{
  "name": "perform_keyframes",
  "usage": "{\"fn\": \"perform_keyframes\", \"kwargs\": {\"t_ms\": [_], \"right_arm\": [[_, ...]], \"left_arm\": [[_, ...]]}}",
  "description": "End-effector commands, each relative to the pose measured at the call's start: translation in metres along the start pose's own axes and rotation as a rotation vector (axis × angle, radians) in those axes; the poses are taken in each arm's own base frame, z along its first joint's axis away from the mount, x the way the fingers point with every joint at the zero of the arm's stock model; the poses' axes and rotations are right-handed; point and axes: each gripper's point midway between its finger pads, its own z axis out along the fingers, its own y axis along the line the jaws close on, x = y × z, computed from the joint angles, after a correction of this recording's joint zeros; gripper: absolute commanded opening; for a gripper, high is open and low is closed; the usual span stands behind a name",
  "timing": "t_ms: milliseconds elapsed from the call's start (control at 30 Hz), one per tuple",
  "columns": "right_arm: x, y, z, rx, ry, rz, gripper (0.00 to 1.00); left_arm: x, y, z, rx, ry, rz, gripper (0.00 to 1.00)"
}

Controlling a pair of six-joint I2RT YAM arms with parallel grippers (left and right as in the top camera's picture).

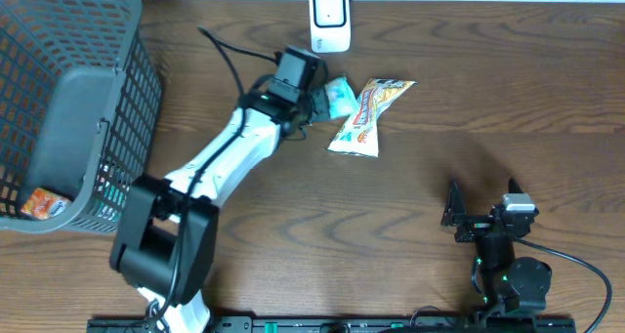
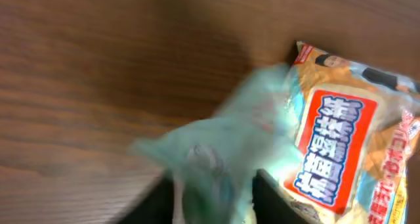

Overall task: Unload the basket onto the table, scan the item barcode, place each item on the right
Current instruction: 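Carry the wipes pack out and set it beside the snack bag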

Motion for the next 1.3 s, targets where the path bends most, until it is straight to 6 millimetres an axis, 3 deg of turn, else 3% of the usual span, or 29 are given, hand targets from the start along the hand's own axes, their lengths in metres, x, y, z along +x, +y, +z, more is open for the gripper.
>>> {"fn": "perform_keyframes", "kwargs": {"t_ms": [0, 67, 233, 367, 433, 533, 633, 700, 833, 967, 1100, 1167, 1267], "right_arm": [[0.000, 0.002, 0.000, -0.007, -0.001, -0.012, 0.99], [0.000, 0.002, 0.000, -0.007, -0.001, -0.012, 0.99], [0.000, 0.002, 0.000, -0.007, -0.001, -0.012, 0.99], [0.000, 0.002, 0.000, -0.007, -0.001, -0.012, 0.99], [0.000, 0.002, 0.000, -0.007, -0.001, -0.012, 0.99], [0.000, 0.002, 0.000, -0.007, -0.001, -0.012, 0.99], [0.000, 0.002, 0.000, -0.007, 0.000, -0.012, 0.99], [0.000, 0.002, 0.000, -0.007, -0.001, -0.012, 0.99], [0.000, 0.002, 0.000, -0.007, 0.000, -0.012, 0.99], [0.000, 0.002, 0.000, -0.007, 0.000, -0.012, 0.99], [0.000, 0.002, 0.000, -0.007, -0.001, -0.012, 0.99], [0.000, 0.002, 0.000, -0.007, 0.000, -0.012, 0.99], [0.000, 0.002, 0.000, -0.007, -0.001, -0.012, 0.99]], "left_arm": [[-0.004, -0.002, -0.001, -0.009, -0.020, -0.005, 0.57], [-0.007, -0.002, -0.002, -0.005, -0.030, -0.003, 0.70], [-0.044, 0.002, -0.041, 0.009, -0.118, 0.031, 0.73], [-0.088, 0.010, -0.107, 0.034, -0.277, 0.055, 0.73], [-0.109, 0.023, -0.144, 0.008, -0.376, 0.028, 0.73], [-0.141, 0.064, -0.210, -0.106, -0.565, -0.050, 0.73], [-0.156, 0.116, -0.266, -0.244, -0.688, -0.105, 0.73], [-0.157, 0.149, -0.291, -0.315, -0.722, -0.146, 0.73], [-0.150, 0.236, -0.336, -0.487, -0.768, -0.303, 0.73], [-0.132, 0.307, -0.363, -0.649, -0.743, -0.371, 0.73], [-0.098, 0.363, -0.358, -0.768, -0.600, -0.443, 0.73], [-0.077, 0.390, -0.344, -0.805, -0.496, -0.500, 0.73], [-0.054, 0.412, -0.321, -0.820, -0.373, -0.555, 0.73]]}}
